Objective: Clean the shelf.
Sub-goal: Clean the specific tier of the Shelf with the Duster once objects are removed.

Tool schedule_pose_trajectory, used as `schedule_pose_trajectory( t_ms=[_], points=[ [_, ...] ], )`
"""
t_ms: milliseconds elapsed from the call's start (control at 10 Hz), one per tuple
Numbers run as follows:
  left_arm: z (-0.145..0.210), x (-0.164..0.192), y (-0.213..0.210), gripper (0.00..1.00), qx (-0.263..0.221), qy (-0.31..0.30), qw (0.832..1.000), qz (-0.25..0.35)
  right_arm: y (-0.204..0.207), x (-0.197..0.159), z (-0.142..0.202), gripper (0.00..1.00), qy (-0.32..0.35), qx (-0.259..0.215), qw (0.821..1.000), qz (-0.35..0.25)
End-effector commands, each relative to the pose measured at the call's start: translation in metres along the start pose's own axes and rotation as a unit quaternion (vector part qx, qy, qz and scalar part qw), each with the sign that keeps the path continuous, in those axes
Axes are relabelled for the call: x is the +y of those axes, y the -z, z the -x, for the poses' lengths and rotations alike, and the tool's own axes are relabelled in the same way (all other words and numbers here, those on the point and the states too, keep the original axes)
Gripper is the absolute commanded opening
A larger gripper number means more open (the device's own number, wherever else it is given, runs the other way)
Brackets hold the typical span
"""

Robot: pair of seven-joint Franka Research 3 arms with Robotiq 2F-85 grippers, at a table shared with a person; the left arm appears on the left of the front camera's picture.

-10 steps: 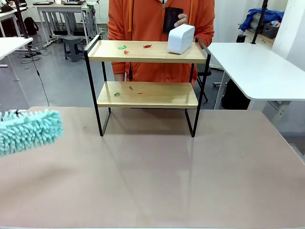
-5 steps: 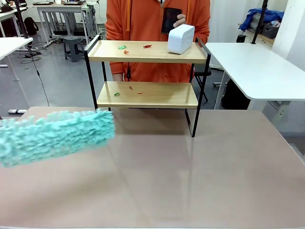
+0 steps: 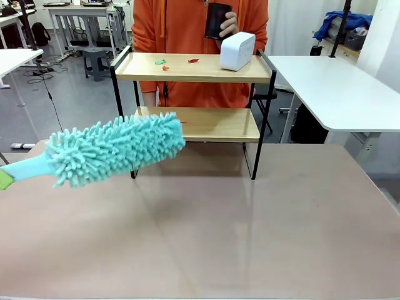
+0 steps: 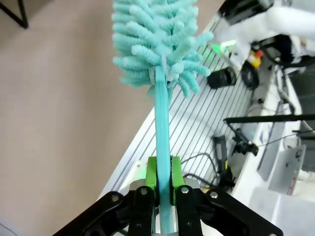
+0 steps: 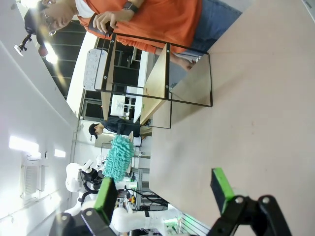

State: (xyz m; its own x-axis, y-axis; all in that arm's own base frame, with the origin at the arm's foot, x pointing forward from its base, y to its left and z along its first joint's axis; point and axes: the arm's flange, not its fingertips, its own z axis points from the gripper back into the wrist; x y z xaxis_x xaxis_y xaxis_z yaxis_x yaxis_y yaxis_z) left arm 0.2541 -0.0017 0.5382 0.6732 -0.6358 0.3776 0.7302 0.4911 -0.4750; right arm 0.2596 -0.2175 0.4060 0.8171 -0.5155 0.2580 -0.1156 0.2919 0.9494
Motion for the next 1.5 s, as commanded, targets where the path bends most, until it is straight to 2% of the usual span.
schedule_pose_trajectory(
  t_ms=[0, 100, 200, 300, 500, 700, 1100, 1300, 1400],
  points=[
    [0.016, 0.006, -0.005, 0.13, 0.019, 0.029, 0.999, -0.003, 0.001, 0.001, -0.003, 1.00, -0.014, -0.006, 1.000, -0.009],
    [0.000, 0.000, 0.000, 0.13, 0.000, 0.000, 1.000, 0.000, 0.001, 0.001, -0.003, 1.00, -0.014, -0.006, 1.000, -0.009],
    [-0.006, -0.004, 0.013, 0.13, -0.042, -0.035, 0.998, -0.011, 0.001, 0.001, -0.003, 1.00, -0.014, -0.006, 1.000, -0.009],
    [-0.015, -0.007, 0.026, 0.13, -0.046, -0.034, 0.998, 0.004, 0.001, 0.001, -0.003, 1.00, -0.014, -0.006, 1.000, -0.009],
    [-0.031, -0.007, 0.043, 0.13, -0.071, -0.084, 0.993, -0.033, 0.001, 0.001, -0.003, 1.00, -0.014, -0.006, 1.000, -0.009],
    [-0.044, -0.010, 0.047, 0.13, -0.117, -0.119, 0.984, -0.056, 0.001, 0.001, -0.003, 1.00, -0.014, -0.006, 1.000, -0.009],
    [-0.067, 0.002, 0.054, 0.13, -0.124, -0.178, 0.973, -0.082, 0.001, 0.001, -0.003, 1.00, -0.014, -0.006, 1.000, -0.009],
    [-0.083, 0.011, 0.058, 0.13, -0.169, -0.206, 0.955, -0.128, 0.001, 0.001, -0.003, 1.00, -0.014, -0.006, 1.000, -0.009],
    [-0.093, 0.013, 0.060, 0.13, -0.178, -0.214, 0.951, -0.132, 0.001, 0.001, -0.003, 1.00, -0.014, -0.006, 1.000, -0.009]
  ],
)
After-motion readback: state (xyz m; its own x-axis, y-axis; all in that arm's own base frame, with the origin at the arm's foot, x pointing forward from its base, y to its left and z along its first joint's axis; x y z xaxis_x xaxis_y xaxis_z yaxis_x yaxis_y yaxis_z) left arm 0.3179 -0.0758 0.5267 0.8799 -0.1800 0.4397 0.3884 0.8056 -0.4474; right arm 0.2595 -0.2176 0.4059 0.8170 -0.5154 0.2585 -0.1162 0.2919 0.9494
